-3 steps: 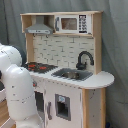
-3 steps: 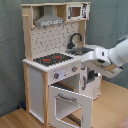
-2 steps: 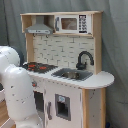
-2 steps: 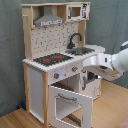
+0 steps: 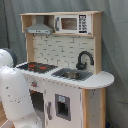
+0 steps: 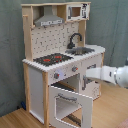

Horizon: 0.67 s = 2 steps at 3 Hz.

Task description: Play with the kitchen

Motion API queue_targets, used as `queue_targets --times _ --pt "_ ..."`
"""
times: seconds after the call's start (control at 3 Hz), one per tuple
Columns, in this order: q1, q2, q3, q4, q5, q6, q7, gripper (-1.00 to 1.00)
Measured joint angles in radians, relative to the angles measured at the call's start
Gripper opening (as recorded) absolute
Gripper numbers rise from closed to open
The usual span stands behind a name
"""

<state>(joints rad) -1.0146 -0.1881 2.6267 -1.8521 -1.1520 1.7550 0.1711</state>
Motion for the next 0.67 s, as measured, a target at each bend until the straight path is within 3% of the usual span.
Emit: queue_targets --times 0.67 --pt "0.028 -0.165 -0.005 0.03 -0.08 -0.008 0.114 1.0"
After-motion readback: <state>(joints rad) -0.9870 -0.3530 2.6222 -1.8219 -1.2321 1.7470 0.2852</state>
